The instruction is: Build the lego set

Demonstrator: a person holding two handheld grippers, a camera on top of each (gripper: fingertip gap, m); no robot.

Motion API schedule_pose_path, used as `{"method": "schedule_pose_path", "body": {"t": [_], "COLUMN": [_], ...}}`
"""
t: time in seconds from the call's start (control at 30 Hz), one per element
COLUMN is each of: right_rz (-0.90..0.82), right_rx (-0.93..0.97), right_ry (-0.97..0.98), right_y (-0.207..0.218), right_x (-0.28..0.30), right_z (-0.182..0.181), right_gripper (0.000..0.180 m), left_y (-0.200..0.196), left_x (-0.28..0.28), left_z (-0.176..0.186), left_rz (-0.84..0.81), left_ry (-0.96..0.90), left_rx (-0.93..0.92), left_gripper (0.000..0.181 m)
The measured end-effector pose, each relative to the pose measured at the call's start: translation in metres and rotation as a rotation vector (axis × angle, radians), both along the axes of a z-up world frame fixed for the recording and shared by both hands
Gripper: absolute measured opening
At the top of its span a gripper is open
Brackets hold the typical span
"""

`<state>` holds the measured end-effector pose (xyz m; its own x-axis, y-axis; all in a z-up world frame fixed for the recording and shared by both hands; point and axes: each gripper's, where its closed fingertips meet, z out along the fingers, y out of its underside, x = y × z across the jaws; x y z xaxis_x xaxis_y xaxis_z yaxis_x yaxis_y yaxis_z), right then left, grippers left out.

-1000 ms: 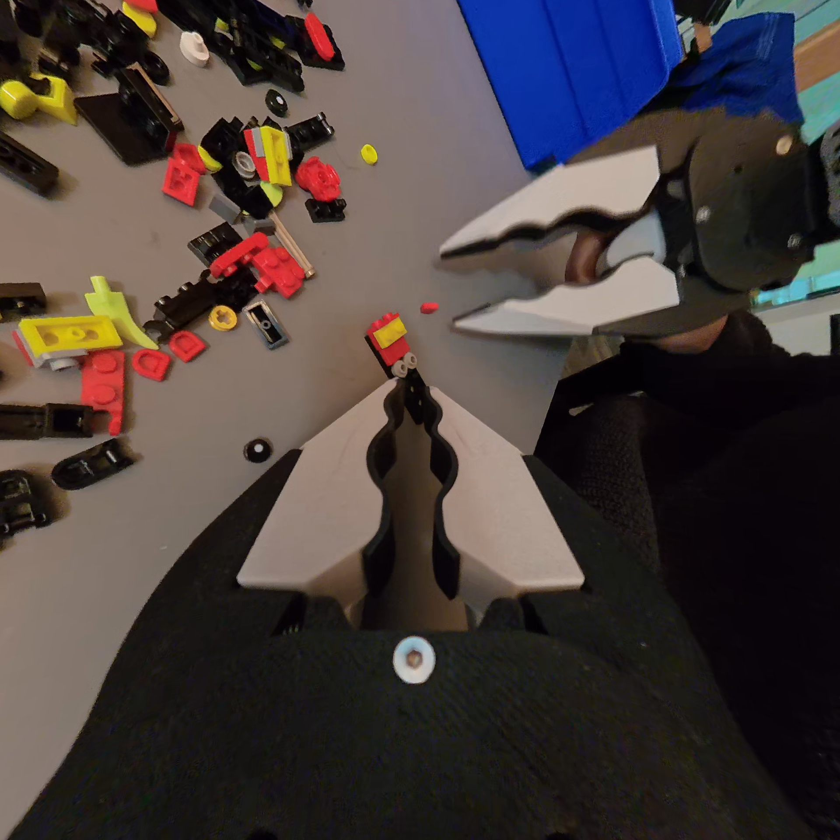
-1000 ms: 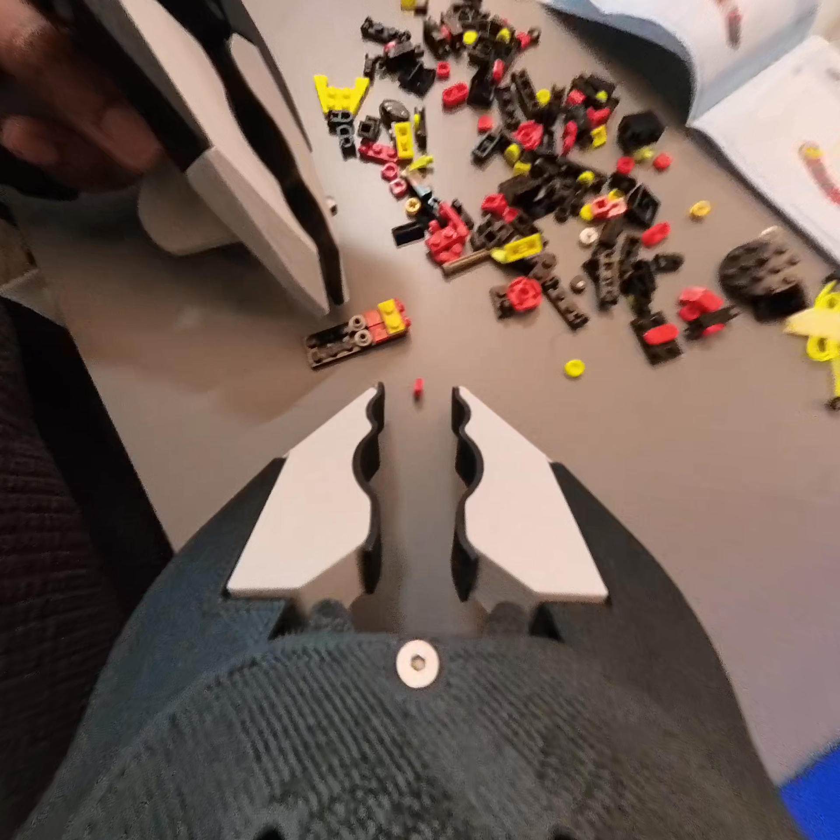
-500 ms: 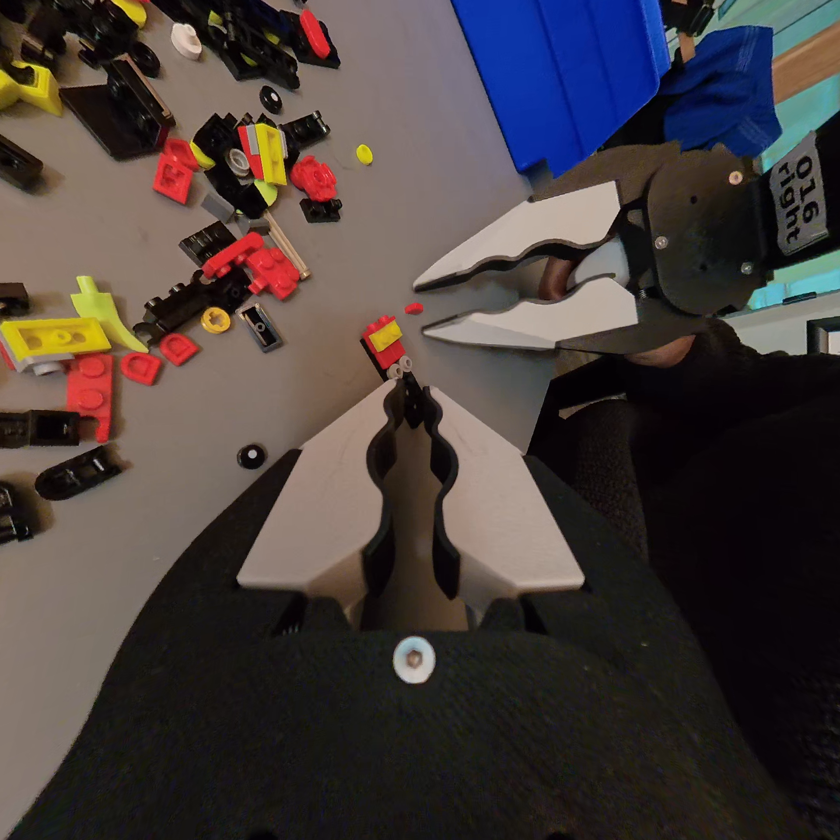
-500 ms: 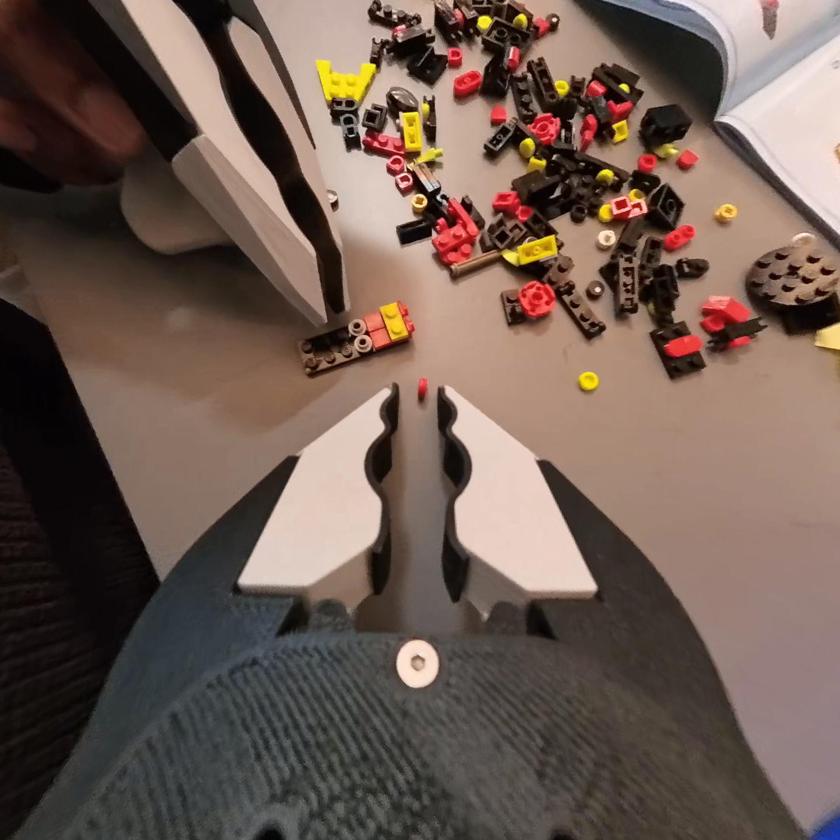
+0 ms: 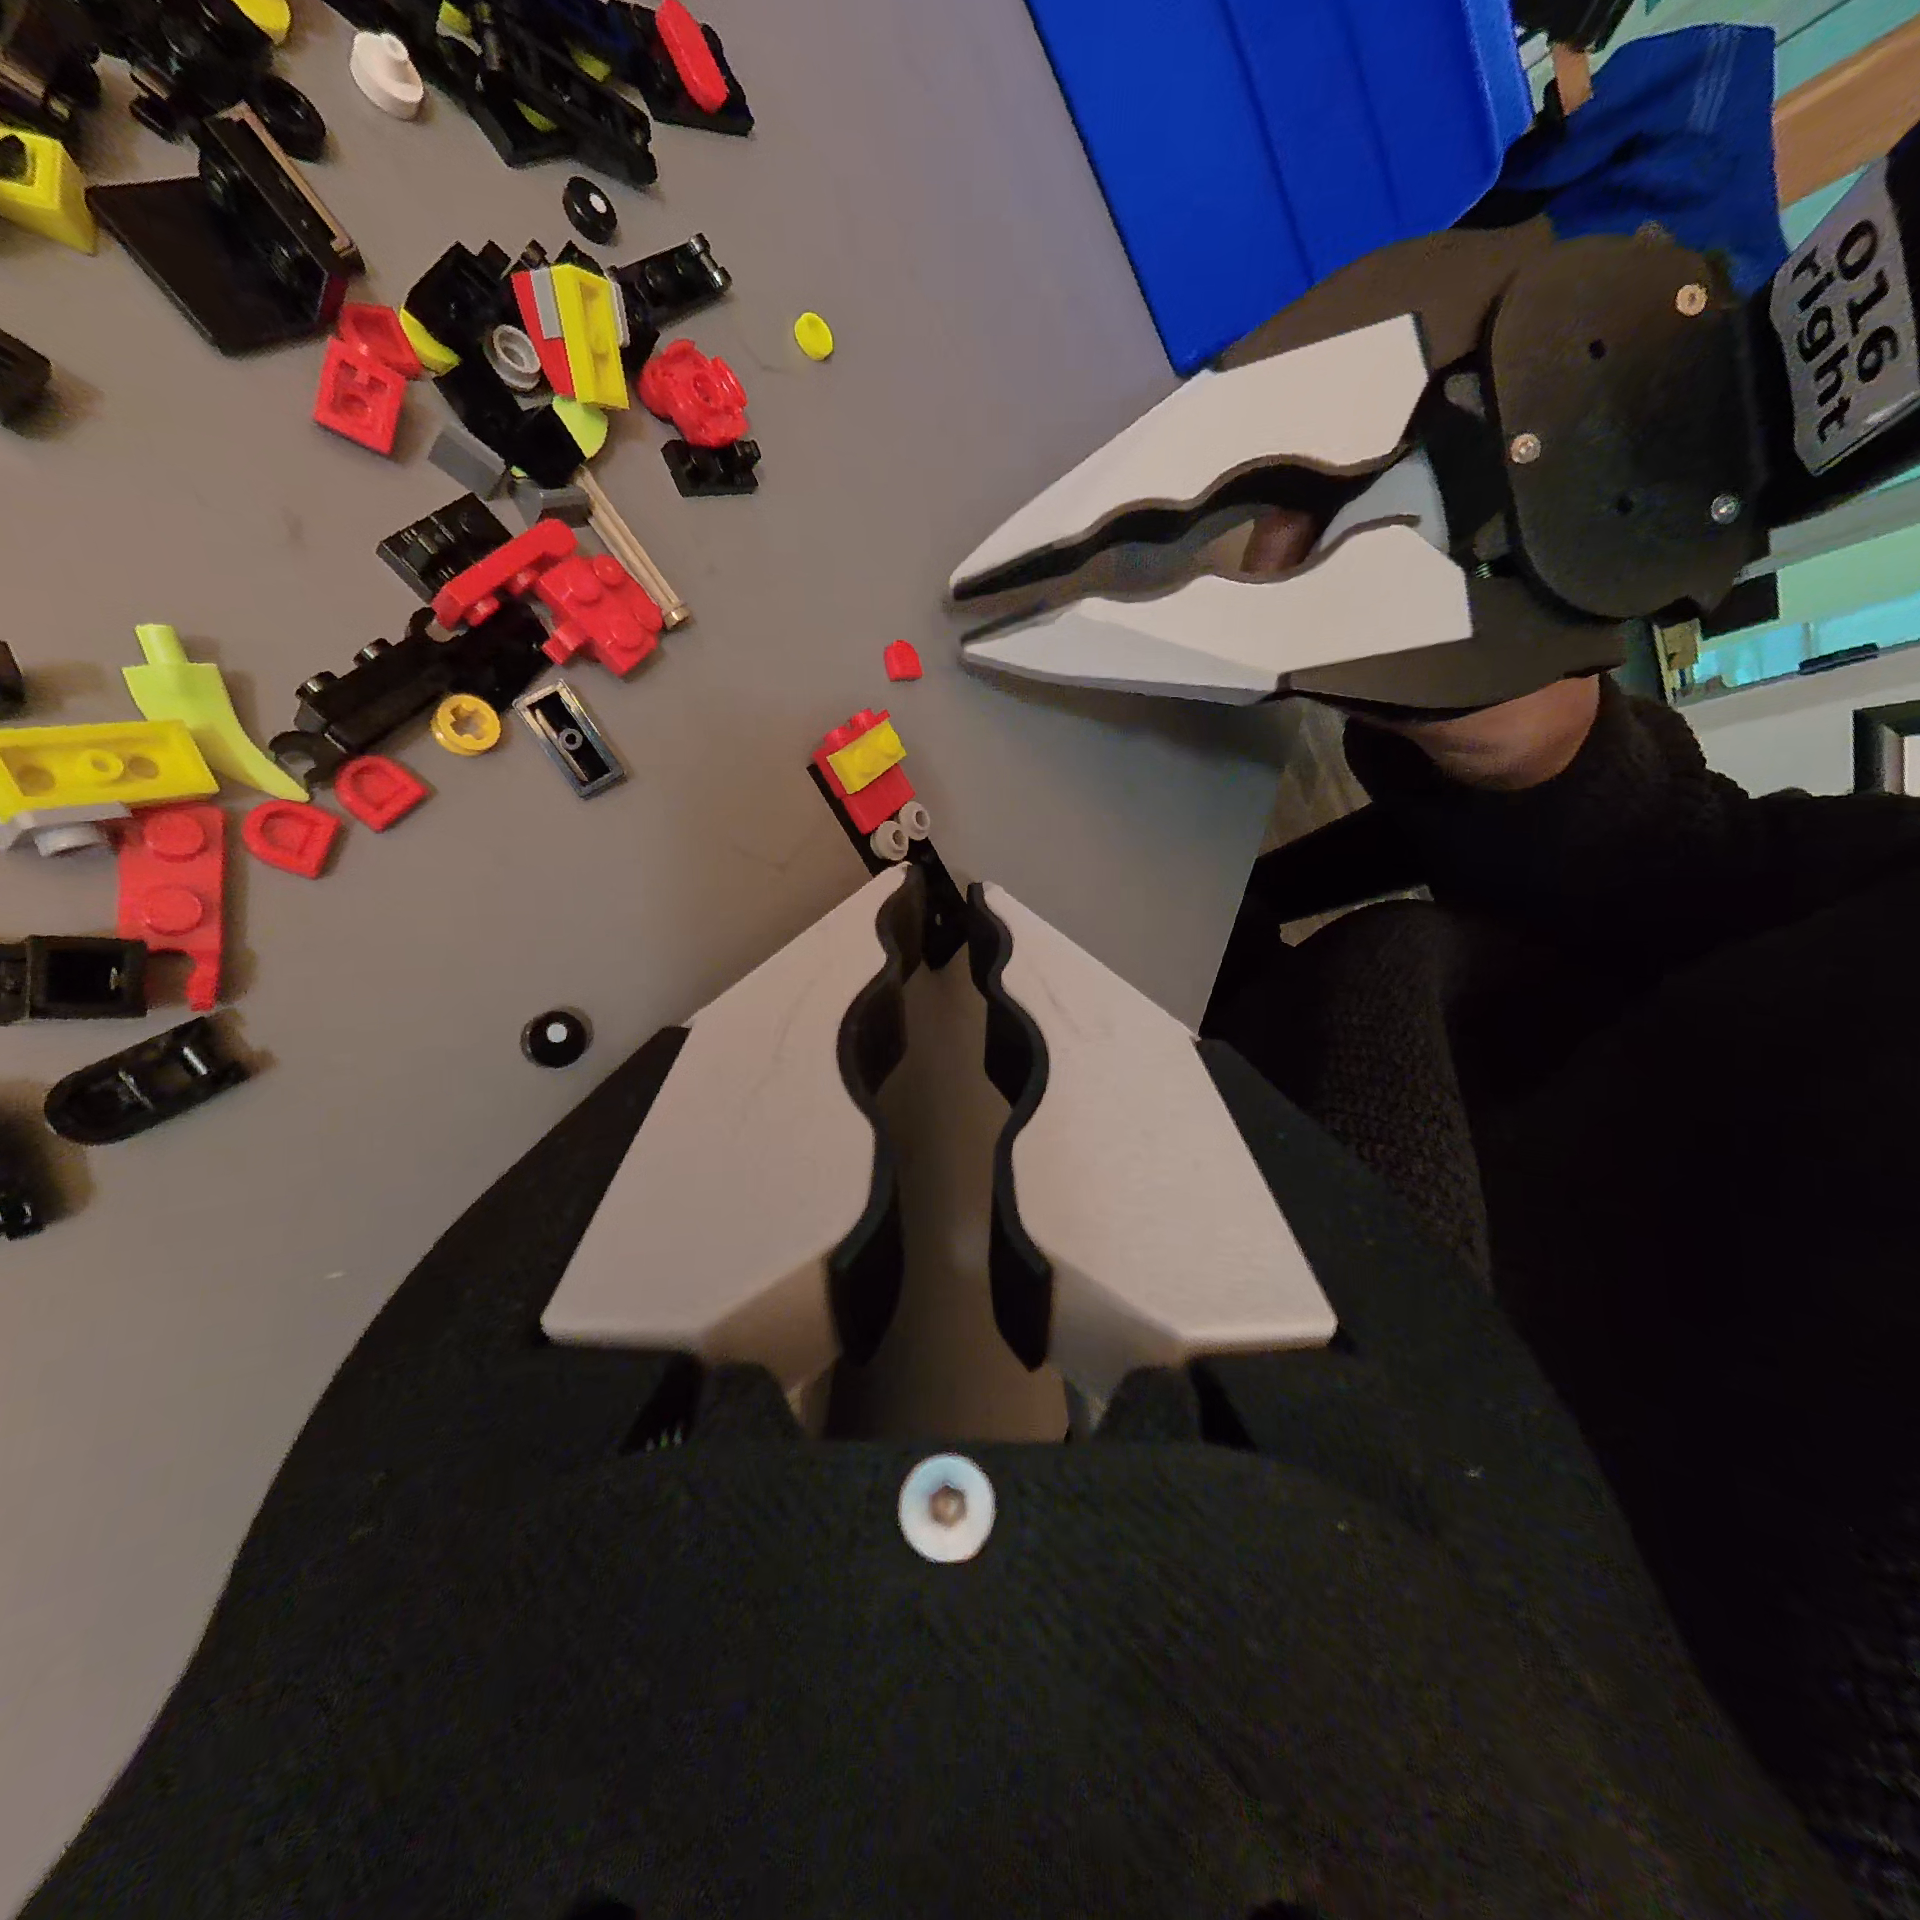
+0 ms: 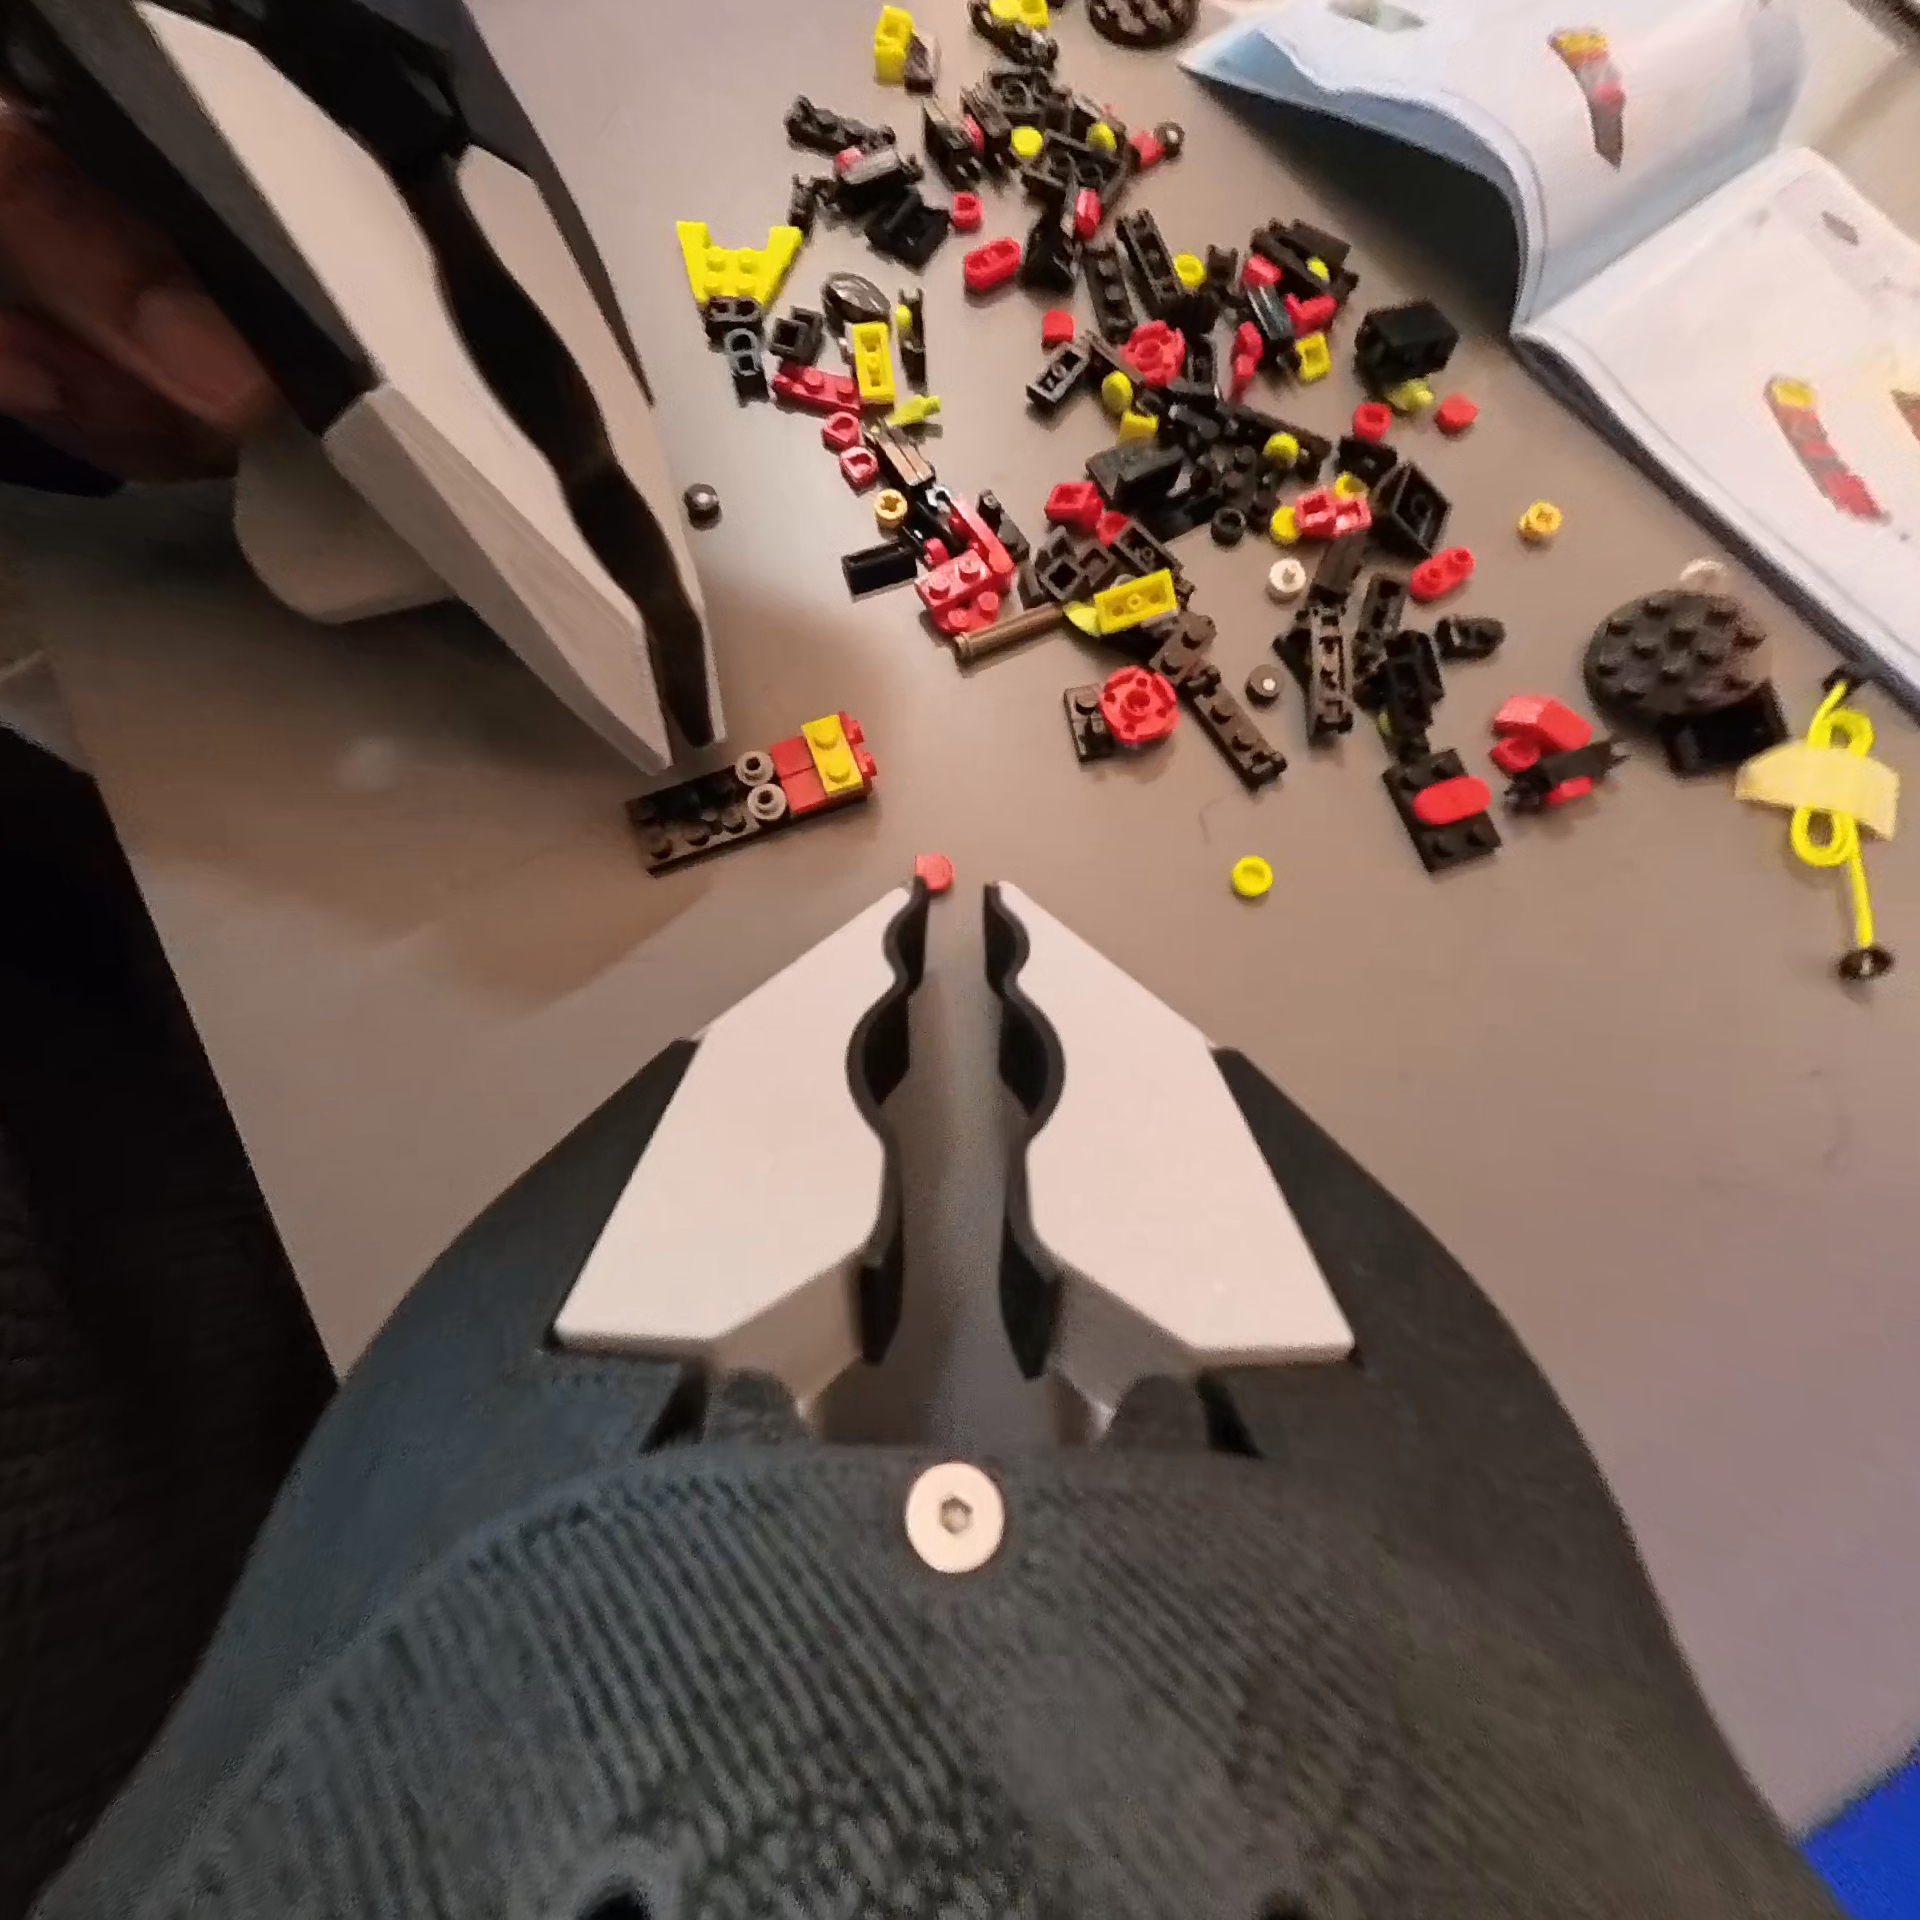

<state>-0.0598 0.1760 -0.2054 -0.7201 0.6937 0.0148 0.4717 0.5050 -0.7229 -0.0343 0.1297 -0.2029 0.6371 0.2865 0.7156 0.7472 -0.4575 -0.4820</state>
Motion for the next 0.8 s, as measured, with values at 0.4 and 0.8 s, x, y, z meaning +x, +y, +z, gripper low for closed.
{"method": "schedule_pose_path", "body": {"t": [0.4,0.8], "right_rz": [0.307,0.341], "right_rx": [0.006,-0.055], "right_ry": [-0.048,-0.174], "right_y": [-0.011,-0.013], "right_x": [-0.002,0.023], "right_z": [-0.005,-0.009], "right_gripper": [0.022,0.014], "left_y": [0.001,-0.002], "left_x": [-0.002,-0.004], "left_z": [-0.002,0.001], "left_rz": [0.003,0.029], "left_ry": [0.011,-0.004], "left_rx": [-0.009,0.011], "left_gripper": [0.005,0.005]}}
